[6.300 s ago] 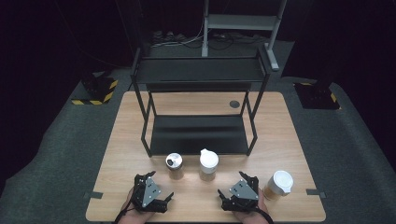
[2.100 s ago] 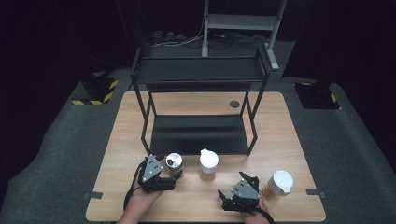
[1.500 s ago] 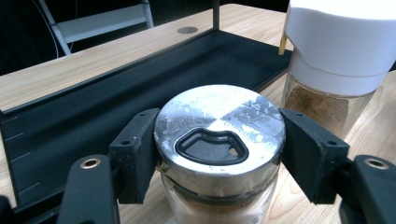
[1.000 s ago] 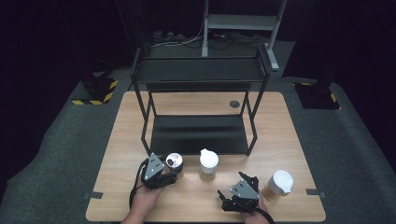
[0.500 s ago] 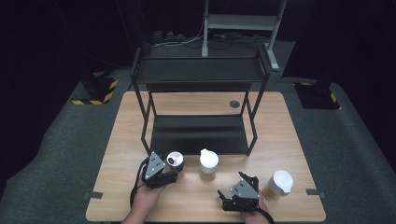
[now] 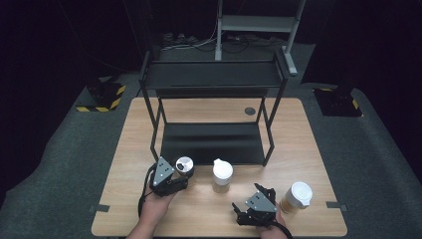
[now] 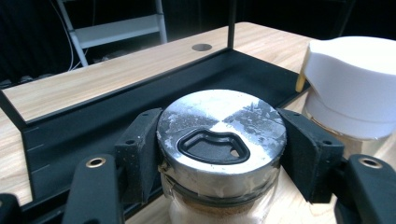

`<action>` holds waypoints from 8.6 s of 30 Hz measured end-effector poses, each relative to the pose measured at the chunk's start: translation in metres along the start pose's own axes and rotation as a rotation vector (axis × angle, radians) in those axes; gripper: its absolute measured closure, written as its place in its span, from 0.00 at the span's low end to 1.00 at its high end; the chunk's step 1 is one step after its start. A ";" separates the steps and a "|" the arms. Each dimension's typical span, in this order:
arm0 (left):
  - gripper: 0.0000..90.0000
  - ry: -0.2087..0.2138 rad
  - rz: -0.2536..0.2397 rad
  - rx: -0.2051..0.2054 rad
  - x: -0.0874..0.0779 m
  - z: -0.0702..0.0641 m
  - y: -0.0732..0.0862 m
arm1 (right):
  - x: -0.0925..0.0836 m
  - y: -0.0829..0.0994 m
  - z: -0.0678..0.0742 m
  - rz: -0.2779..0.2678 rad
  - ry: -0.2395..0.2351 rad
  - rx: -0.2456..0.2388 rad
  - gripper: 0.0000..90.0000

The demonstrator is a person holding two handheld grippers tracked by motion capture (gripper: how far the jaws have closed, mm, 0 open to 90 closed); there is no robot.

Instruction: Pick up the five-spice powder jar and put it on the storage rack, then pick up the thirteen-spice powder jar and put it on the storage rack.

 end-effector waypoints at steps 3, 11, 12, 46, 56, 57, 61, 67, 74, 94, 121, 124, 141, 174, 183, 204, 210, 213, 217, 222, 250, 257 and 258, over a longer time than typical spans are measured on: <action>0.39 -0.015 -0.004 -0.002 0.001 0.001 -0.003 | 0.000 0.000 0.000 0.000 -0.001 -0.001 0.00; 0.39 -0.041 -0.016 -0.011 0.006 0.005 -0.010 | 0.000 0.000 0.000 0.001 -0.002 -0.003 0.00; 0.39 -0.043 -0.018 -0.013 0.006 0.005 -0.010 | 0.000 0.000 0.000 0.001 -0.002 -0.002 0.00; 0.39 -0.154 -0.030 -0.040 0.032 0.025 -0.026 | 0.000 0.000 -0.001 0.000 -0.004 0.002 0.00; 0.39 -0.168 -0.026 -0.057 0.042 0.027 -0.026 | 0.000 0.000 0.000 0.000 -0.003 -0.002 0.00; 0.39 -0.172 -0.027 -0.057 0.043 0.027 -0.028 | 0.000 0.000 0.000 0.000 -0.003 -0.002 0.00; 0.39 -0.180 -0.030 -0.061 0.047 0.028 -0.031 | 0.000 0.000 0.000 -0.001 -0.004 0.000 0.00; 0.39 -0.202 -0.028 -0.053 0.055 0.028 -0.034 | 0.000 0.000 -0.001 -0.001 -0.005 0.003 0.00; 0.39 -0.216 -0.024 -0.058 0.063 0.030 -0.036 | 0.000 0.000 -0.001 -0.002 -0.007 0.002 0.00; 0.39 -0.244 -0.018 -0.071 0.074 0.031 -0.037 | 0.000 0.001 -0.001 -0.006 -0.010 0.001 0.00; 0.38 -0.233 -0.012 -0.086 0.078 0.033 -0.030 | 0.000 0.001 -0.001 -0.008 -0.009 -0.001 0.00; 0.37 -0.236 -0.007 -0.082 0.078 0.033 -0.031 | 0.000 0.001 -0.001 -0.005 -0.010 0.001 0.00; 0.24 -0.244 0.002 -0.082 0.080 0.030 -0.034 | 0.000 0.000 -0.001 -0.004 -0.012 0.002 0.00; 0.00 -0.211 -0.027 -0.041 0.033 0.006 -0.050 | 0.000 0.000 0.000 -0.002 -0.010 -0.013 0.00; 0.00 -0.200 -0.046 -0.025 0.017 -0.004 -0.040 | 0.001 -0.001 0.000 0.002 -0.009 -0.018 0.00; 0.00 -0.177 -0.019 0.006 -0.021 -0.024 0.005 | 0.000 0.000 0.001 -0.003 -0.006 -0.020 0.00; 0.00 -0.182 -0.009 0.011 -0.031 -0.023 0.015 | 0.000 0.000 0.001 -0.004 -0.005 -0.021 0.00; 0.00 -0.186 -0.001 0.009 -0.036 -0.021 0.021 | 0.000 0.000 0.001 -0.005 -0.005 -0.021 0.00; 0.00 -0.190 0.018 -0.006 -0.040 -0.017 0.031 | 0.000 0.000 0.001 -0.005 -0.004 -0.020 0.00; 0.00 -0.192 0.042 -0.007 -0.042 -0.014 0.044 | 0.000 0.000 0.001 -0.006 -0.005 -0.023 0.00; 0.01 -0.195 0.201 0.123 -0.030 -0.022 0.065 | -0.001 0.001 0.001 -0.012 -0.007 -0.026 0.00; 0.01 -0.184 0.207 0.139 -0.030 -0.023 0.065 | -0.002 0.002 0.001 -0.019 -0.003 -0.024 0.00; 0.01 -0.189 0.207 0.144 -0.029 -0.023 0.065 | -0.002 0.002 0.001 -0.020 0.000 -0.022 0.00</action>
Point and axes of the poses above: each handheld gripper's, and its own axes: x roughly forward along the jaws, y roughly out of its underside, z roughly to its left, the point moved 7 cm from there along x, roughly forward along the jaws, and after that the axes turned 12 degrees about -x, right-handed, at the moved point
